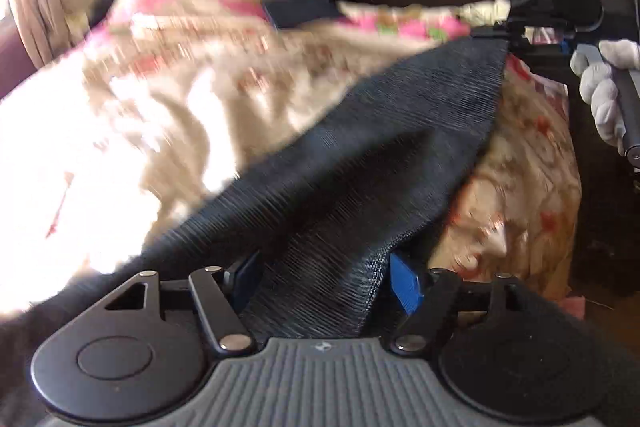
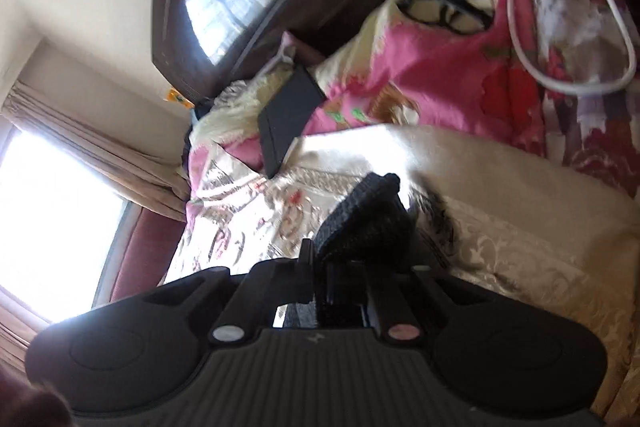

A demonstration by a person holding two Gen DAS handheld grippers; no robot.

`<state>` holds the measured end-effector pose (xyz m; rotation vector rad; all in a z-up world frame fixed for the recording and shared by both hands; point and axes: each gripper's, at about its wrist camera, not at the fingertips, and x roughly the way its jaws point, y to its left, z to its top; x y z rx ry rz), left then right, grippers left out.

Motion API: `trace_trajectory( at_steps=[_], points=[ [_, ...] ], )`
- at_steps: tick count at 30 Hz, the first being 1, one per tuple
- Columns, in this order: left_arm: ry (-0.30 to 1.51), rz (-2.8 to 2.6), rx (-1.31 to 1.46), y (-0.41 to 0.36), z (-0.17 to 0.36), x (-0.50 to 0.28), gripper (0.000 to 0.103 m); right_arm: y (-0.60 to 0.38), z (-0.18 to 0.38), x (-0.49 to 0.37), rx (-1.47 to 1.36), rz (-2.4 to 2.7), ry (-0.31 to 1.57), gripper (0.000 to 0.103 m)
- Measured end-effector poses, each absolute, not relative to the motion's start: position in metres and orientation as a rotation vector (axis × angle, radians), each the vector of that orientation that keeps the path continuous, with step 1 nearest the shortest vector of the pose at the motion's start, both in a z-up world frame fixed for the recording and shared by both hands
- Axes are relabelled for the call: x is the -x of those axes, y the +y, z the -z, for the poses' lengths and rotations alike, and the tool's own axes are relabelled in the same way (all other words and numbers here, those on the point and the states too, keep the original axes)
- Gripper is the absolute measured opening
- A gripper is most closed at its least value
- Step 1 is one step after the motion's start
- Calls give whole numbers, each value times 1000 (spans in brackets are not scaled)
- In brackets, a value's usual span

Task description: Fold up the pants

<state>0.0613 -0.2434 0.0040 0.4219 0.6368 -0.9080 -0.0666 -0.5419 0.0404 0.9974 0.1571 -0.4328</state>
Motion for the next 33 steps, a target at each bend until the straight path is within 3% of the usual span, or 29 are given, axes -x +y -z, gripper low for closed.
trace_trajectory(
  at_steps=[2,4,6,11,21,23,25,27,33],
  points=[
    [637,875,-477,-243,1,-68,86,-544,-44,63,-965,465,188,7],
    [802,904,-485,-253,23,-93,92,-549,-39,56,-984,475,258,7],
    [821,906,-457,-255,27,-102,94,-543,-42,58,-962,459,245,7],
    [639,977,-398,-245,-5,-83,89,-546,-41,56,-939,476,269,7],
    [647,961,-395,-259,-17,-126,88,-543,-41,59,-889,465,281,7],
    [665,941,-431,-260,-12,-141,79,-546,-39,56,-864,482,303,7],
    [707,939,-474,-262,-7,-153,43,-553,-33,56,-909,479,301,7],
    [738,941,-517,-264,-3,-160,22,-555,-28,56,-911,485,306,7],
    [793,987,-597,-276,9,-170,21,-557,-15,57,-927,495,328,8]
  ],
)
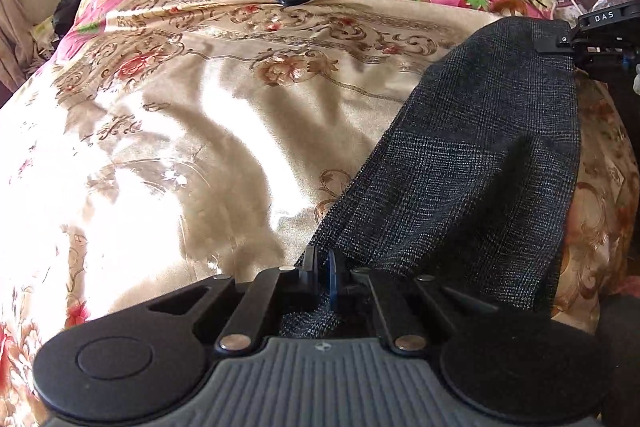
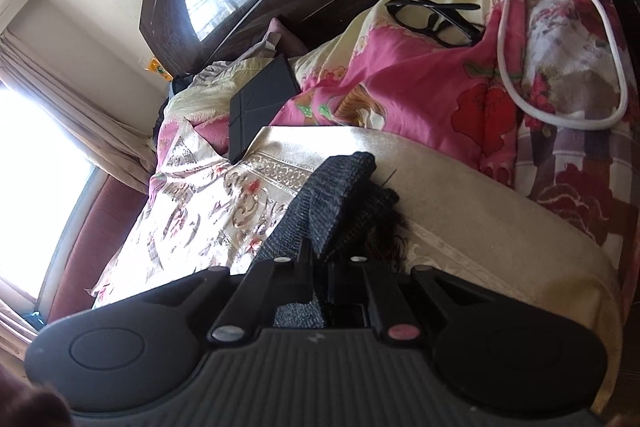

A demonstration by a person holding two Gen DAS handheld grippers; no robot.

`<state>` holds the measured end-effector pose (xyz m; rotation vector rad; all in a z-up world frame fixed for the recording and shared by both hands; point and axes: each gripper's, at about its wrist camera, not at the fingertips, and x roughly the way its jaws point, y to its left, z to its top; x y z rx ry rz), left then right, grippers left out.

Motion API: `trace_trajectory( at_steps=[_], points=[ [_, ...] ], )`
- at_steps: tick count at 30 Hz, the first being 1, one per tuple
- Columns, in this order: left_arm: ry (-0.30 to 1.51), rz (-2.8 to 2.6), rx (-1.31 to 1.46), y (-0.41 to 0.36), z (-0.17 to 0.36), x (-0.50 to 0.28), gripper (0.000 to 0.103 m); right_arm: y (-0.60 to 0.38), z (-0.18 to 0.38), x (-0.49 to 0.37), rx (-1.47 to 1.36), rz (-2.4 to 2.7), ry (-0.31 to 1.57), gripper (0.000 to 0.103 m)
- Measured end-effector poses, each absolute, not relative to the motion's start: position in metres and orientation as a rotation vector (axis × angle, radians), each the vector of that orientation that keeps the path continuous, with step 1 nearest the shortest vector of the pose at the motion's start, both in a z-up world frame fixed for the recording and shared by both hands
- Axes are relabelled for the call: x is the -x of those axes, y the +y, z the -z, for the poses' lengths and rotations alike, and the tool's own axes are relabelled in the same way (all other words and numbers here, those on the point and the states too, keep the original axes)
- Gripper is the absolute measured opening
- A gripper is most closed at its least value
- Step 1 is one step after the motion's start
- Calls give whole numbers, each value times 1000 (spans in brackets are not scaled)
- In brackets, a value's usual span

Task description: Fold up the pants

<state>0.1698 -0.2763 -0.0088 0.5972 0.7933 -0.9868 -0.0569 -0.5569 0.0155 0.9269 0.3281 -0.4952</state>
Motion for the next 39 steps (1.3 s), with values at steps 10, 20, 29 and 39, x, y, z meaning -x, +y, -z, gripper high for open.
trace_trajectory(
  at_steps=[10,20,29,39],
  points=[
    [877,1103,-628,-278,6,-184,29,-560,-8,55,-933,485,345,8],
    [871,1137,-762,-288,14,-173,18,-561,-8,51,-940,479,353,8],
    [913,1155,-733,-288,10,-184,18,-562,-8,51,-937,472,354,8],
    [933,1089,-718,-288,12,-194,51,-560,-8,49,-932,457,364,10]
  ],
)
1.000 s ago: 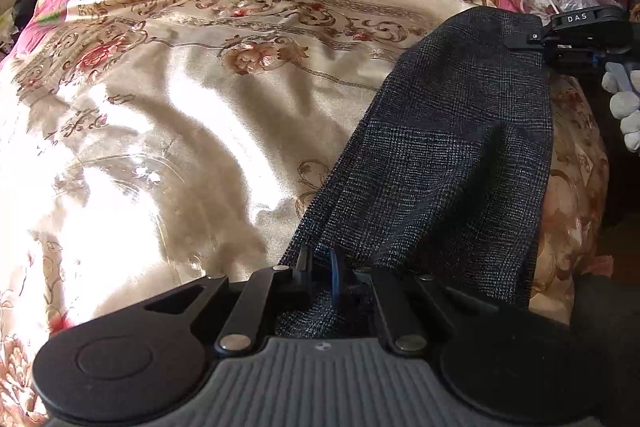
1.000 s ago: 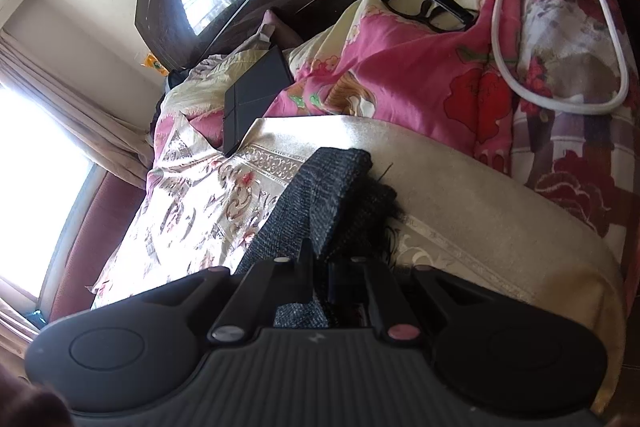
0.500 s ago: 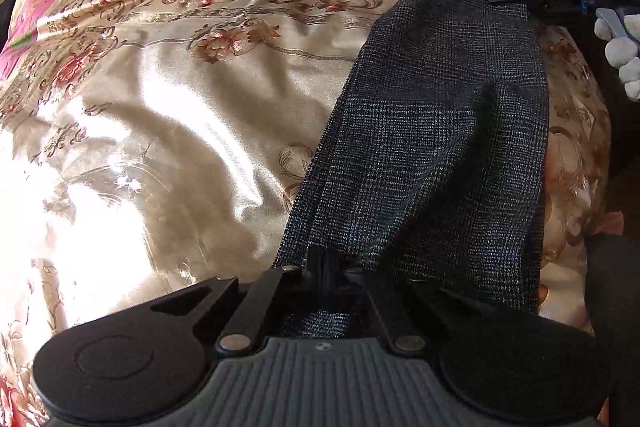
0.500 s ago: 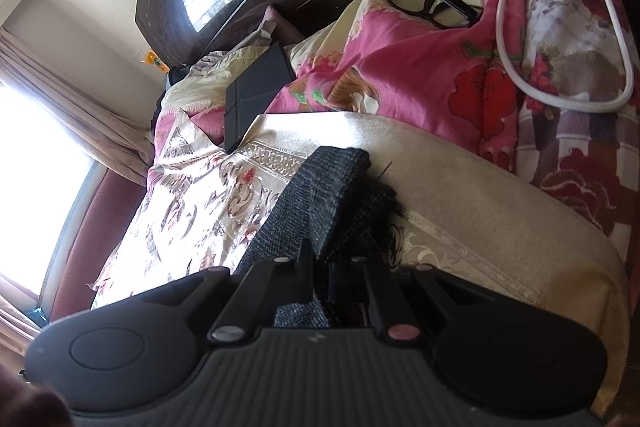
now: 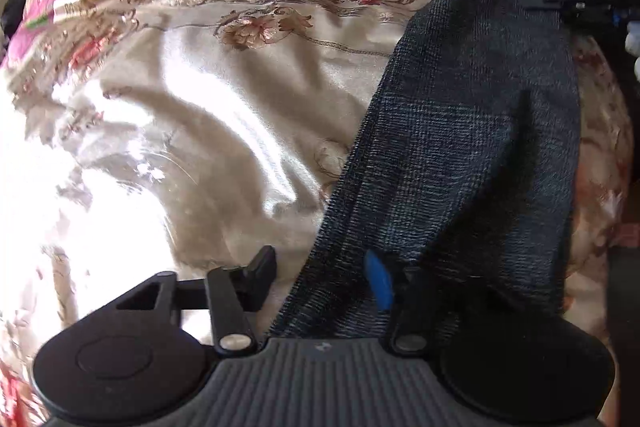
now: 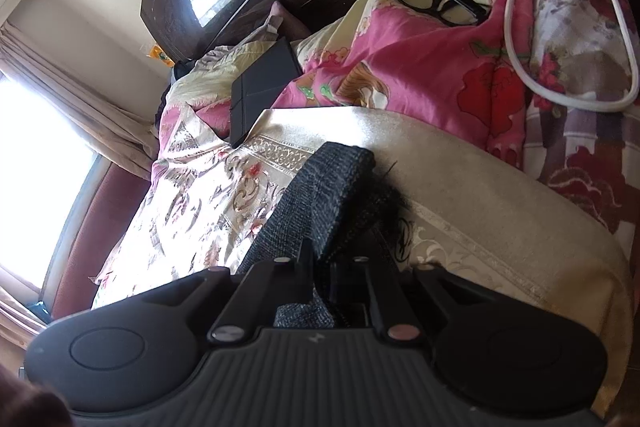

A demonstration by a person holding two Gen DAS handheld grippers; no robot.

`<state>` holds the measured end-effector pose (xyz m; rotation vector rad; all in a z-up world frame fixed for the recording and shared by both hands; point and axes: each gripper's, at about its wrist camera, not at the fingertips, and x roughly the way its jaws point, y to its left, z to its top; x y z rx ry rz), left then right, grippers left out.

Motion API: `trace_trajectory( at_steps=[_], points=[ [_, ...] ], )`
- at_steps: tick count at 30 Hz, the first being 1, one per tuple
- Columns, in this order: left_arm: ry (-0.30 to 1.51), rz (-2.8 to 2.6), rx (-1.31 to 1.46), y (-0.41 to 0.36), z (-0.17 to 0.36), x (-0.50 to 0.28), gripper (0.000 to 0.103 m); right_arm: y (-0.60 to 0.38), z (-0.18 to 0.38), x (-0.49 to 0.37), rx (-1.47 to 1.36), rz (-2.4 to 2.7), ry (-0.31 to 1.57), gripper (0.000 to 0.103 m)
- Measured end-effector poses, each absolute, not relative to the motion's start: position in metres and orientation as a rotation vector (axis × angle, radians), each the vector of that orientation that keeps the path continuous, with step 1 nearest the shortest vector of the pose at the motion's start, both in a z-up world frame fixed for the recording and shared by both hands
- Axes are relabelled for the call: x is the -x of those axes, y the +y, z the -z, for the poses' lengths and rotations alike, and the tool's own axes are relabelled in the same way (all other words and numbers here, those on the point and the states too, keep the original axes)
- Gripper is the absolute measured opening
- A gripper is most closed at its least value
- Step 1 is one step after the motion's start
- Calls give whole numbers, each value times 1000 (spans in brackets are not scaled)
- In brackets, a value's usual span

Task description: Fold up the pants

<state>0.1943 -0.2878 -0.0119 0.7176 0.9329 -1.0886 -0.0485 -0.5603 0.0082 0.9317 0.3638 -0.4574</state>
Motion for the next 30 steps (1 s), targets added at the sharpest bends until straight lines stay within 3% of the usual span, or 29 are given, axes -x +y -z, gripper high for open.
trace_trajectory(
  at_steps=[7,13,22,26,30],
  points=[
    [724,1046,-832,-273,6,-158,49,-561,-6,50,-930,460,366,10],
    [864,1143,-782,-272,3,-170,33,-561,-6,50,-935,459,364,11],
    [887,1213,-945,-288,11,-176,36,-562,-3,49,-937,437,370,11],
    [981,1219,-892,-294,17,-194,39,-562,-1,47,-941,429,374,11],
    [846,1200,-1036,-295,22,-165,35,-560,0,44,-939,428,380,11]
  ],
)
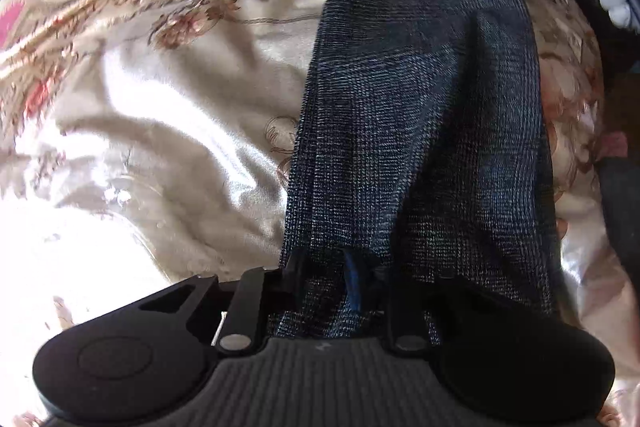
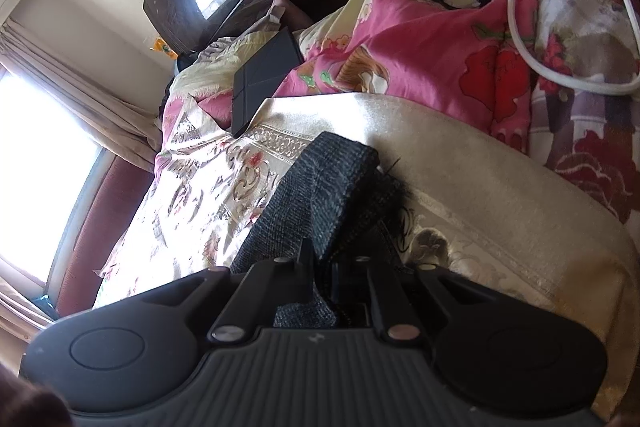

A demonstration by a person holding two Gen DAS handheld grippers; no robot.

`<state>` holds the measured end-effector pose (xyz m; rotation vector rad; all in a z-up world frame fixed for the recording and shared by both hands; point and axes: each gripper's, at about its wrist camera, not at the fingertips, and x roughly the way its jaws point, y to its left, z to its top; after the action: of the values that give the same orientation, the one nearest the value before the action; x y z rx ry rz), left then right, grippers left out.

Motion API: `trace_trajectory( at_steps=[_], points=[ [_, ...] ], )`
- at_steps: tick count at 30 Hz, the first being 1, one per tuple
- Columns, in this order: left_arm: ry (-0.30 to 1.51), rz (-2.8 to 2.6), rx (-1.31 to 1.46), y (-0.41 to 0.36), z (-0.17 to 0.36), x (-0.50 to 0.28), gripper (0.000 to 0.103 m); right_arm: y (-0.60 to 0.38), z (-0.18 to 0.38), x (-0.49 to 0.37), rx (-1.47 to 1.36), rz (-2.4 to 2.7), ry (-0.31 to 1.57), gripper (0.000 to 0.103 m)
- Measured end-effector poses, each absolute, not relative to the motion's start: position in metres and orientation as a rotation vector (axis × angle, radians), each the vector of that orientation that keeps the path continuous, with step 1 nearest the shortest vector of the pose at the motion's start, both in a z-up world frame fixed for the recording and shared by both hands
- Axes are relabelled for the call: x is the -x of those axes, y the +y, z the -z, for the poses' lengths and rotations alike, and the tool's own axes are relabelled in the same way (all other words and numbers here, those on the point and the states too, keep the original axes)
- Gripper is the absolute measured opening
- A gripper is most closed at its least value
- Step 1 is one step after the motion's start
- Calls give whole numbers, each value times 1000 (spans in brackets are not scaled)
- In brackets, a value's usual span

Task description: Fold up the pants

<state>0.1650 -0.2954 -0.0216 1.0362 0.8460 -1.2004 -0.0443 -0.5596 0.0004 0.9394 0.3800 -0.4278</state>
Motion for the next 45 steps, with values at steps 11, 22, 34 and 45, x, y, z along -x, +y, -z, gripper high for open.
trace_trajectory(
  at_steps=[11,22,34,45],
  points=[
    [737,942,-949,-269,-1,-178,19,-552,-33,53,-889,431,300,7],
    [722,950,-599,-188,-20,-91,42,-483,-103,9,-791,208,266,7],
    [856,926,-215,-194,12,-122,43,-307,-145,-54,-630,-237,431,7],
    [869,648,-15,7,-4,-65,45,-172,-106,-74,-327,-397,630,7]
  ],
)
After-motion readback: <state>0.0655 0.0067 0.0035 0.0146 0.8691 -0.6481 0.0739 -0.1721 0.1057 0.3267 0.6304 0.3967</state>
